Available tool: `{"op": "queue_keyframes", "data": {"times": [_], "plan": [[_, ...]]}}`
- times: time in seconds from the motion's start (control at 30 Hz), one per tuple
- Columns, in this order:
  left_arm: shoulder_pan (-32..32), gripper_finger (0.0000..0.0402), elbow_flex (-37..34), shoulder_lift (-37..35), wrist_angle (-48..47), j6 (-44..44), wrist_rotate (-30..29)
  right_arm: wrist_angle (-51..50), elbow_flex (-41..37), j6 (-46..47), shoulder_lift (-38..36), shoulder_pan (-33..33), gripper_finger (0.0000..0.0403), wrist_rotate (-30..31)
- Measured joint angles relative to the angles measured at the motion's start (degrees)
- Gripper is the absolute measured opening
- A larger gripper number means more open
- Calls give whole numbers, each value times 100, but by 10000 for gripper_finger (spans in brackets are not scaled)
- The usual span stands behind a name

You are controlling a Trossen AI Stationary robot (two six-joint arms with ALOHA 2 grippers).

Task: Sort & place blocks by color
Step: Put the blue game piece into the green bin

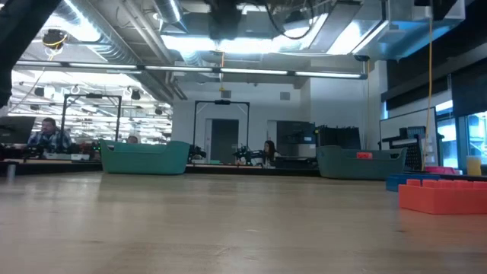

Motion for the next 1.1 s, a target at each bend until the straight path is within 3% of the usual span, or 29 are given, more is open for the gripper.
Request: {"op": "queue_keyframes", "data": {"times": [0.2, 0.3, 0.4, 0.7, 1.1], "plan": [[-563, 63, -5, -98, -253, -316, -6, 52, -191, -69, 224, 4, 188, 2], [-747, 63, 6, -125, -380, -316, -30, 215, -362, -880, 395, 4, 200, -124], [-882, 63, 0, -135, -577, -316, -240, 342, -422, -1345, 586, -5, 201, -148], [-1029, 63, 2, -142, -595, -307, -376, 820, -424, -1072, 1494, -777, 199, -267], [-1029, 63, 4, -754, -600, -393, -437, 801, -426, -2279, 2755, -1060, 198, -595]]}}
